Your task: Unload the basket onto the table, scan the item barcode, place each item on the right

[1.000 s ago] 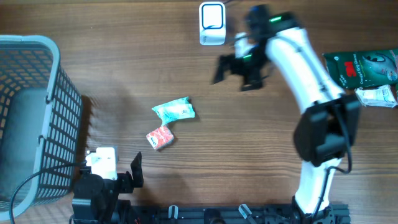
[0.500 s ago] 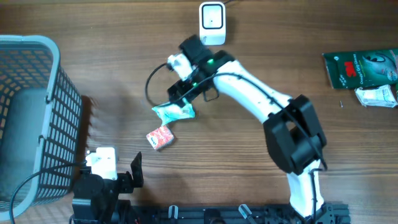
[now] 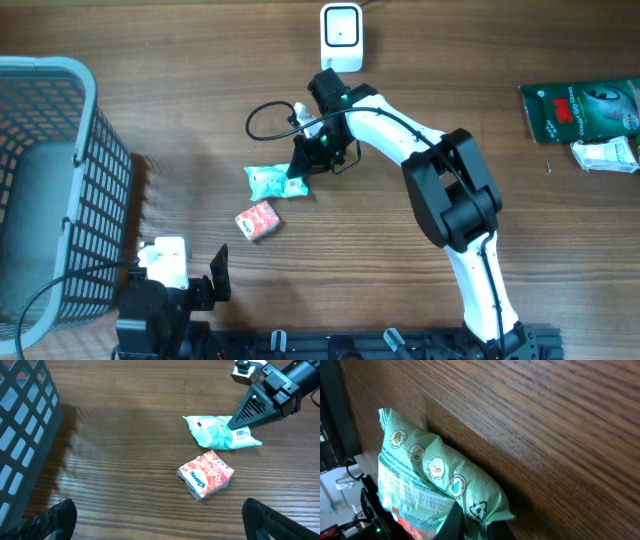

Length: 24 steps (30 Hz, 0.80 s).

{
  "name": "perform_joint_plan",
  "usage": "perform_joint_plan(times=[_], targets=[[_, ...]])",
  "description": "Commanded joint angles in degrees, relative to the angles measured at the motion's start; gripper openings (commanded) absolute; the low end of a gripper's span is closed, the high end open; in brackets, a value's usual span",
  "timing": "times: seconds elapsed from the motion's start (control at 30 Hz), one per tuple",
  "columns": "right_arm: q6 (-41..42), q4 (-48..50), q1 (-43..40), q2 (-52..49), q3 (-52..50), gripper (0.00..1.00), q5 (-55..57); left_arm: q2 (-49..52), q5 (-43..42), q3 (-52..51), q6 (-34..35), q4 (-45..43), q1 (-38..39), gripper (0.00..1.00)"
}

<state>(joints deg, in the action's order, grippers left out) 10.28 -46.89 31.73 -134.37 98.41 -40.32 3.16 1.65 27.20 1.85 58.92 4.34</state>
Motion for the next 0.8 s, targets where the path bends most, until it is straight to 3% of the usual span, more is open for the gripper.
perform_joint_plan(times=[0.0, 0.13, 0.27, 0.33, 0.43, 0.47, 0.5, 0.57, 0.67, 0.77], targets=[[3.2, 1.6, 0.3, -2.3, 0.2, 0.04, 8.8, -0.1, -0.1, -0.2, 0.3, -0.2, -0.2, 1.0], [6.7, 0.1, 0.1, 3.1, 2.3, 0.04, 9.5, -0.1, -0.1, -0.2, 0.3, -0.2, -0.2, 1.0], [13.0, -1.4, 0.6, 14.4, 2.3, 0.04, 19.1, -0.1, -0.1, -0.2, 0.3, -0.2, -0.2, 1.0], [20.5, -6.0, 0.9, 19.0, 2.3, 0.04, 27.6, -0.1, -0.1, -0.2, 0.3, -0.2, -0.2, 1.0], [45.3, -24.4, 0.9, 20.3, 1.4, 0.04, 42.3, -0.1, -0.1, -0.2, 0.3, -0.2, -0.2, 1.0], [52.4, -27.1, 1.1, 20.3, -0.6, 0.25, 43.9, -0.1, -0.1, -0.2, 0.3, -0.2, -0.2, 1.0], [58.7, -28.0, 1.3, 20.3, -2.9, 0.73, 43.7, -0.1, -0.1, -0.2, 0.3, -0.2, -0.2, 1.0], [60.7, -23.6, 1.6, 20.3, -7.9, 0.96, 34.9, -0.1, -0.1, -0.2, 0.3, -0.2, -0.2, 1.0], [50.9, -18.0, 2.4, 20.9, -8.7, 1.0, 31.7, -0.1, -0.1, -0.2, 0.3, -0.2, -0.2, 1.0], [43.6, -19.8, 2.1, 22.8, -8.7, 1.0, 35.3, -0.1, -0.1, -0.2, 0.3, -0.2, -0.2, 1.0]])
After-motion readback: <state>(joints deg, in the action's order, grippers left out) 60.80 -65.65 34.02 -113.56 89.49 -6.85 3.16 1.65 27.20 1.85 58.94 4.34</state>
